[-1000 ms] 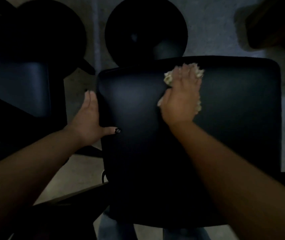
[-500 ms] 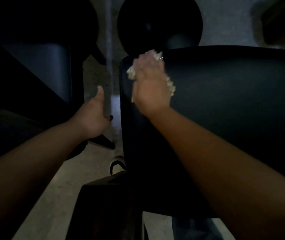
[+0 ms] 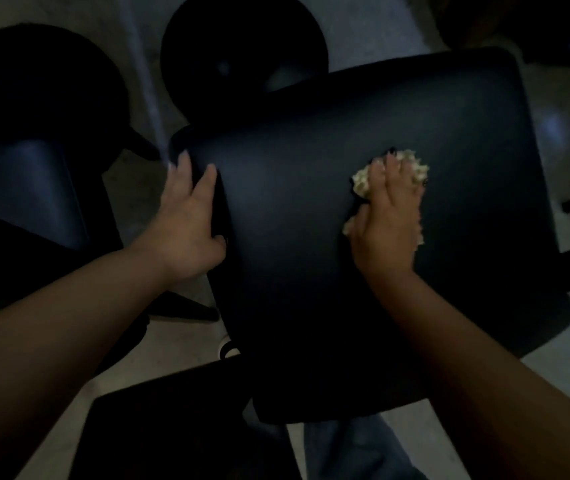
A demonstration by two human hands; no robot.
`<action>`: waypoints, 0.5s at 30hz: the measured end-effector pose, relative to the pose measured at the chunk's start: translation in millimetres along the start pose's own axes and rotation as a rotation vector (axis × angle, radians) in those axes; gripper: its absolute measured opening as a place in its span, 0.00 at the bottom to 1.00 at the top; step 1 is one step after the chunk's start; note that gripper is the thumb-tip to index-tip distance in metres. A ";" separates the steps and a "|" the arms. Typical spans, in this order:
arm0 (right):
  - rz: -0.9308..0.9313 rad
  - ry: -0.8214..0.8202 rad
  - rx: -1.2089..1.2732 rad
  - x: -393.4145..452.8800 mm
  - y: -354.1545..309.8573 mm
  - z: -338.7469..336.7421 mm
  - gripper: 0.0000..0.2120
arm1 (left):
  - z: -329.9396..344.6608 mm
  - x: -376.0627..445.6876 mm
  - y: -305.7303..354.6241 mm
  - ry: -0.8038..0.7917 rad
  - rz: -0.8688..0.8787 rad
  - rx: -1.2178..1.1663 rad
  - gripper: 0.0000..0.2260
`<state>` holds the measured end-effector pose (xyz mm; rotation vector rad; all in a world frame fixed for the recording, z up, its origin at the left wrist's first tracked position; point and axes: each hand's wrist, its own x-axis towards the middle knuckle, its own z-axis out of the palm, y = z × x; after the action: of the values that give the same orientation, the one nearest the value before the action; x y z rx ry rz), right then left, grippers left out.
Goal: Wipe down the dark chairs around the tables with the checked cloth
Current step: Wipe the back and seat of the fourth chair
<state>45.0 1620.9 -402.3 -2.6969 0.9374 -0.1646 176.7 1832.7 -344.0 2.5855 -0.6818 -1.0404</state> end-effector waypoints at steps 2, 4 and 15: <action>-0.076 0.037 0.059 -19.5 -34.4 13.6 0.28 | -1.3 10.1 12.5 -0.026 0.067 0.088 0.48; -0.429 -0.056 0.134 -50.4 -65.5 22.4 0.24 | -2.3 20.8 27.8 -0.062 0.106 0.155 0.50; 0.305 0.081 0.044 57.8 101.7 -32.9 0.26 | -17.3 78.0 116.2 -0.284 0.331 0.532 0.61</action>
<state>23.8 1501.3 -400.5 -2.4851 1.3369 -0.2284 200.6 1694.6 -329.0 2.6079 -1.5865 -1.2556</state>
